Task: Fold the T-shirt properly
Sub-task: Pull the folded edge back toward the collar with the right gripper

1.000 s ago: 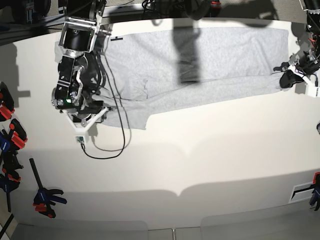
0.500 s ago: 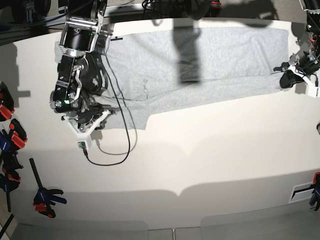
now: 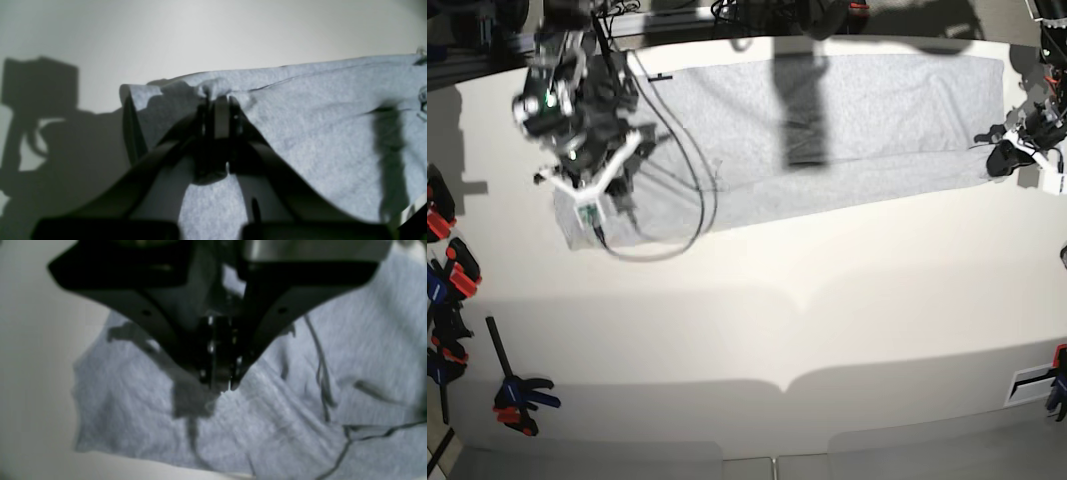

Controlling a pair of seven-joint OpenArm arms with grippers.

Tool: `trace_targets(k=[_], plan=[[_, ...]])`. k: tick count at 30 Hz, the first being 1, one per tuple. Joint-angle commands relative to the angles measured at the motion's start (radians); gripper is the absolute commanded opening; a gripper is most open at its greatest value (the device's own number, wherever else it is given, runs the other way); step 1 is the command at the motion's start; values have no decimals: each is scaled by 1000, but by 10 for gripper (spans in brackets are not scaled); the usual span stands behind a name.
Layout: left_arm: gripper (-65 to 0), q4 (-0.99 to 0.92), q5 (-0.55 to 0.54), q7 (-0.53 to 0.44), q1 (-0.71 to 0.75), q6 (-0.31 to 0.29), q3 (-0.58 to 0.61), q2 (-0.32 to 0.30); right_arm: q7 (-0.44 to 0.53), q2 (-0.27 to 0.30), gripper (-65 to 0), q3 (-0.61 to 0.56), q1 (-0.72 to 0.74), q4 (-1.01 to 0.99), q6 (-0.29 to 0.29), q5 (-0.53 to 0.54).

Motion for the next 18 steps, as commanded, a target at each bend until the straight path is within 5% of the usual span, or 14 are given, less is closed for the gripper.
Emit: trace_targets(k=[1,6,10,18], plan=[[-650,16,-19,-23,-8,-1,-12,-25,27,6,-650,8,-17,54,1,12],[-650,16,-19,-23,-8,-1,-12,-25,38,6,-650,58,-111,177,4,13],[-650,16,-19,-23,-8,-1,-12,-26,45,28,-650,93,-167,206,82,46],[-650,16,-19,13,-8,-19,-12,-26,46,107,-650,97,-186,206,82,3]])
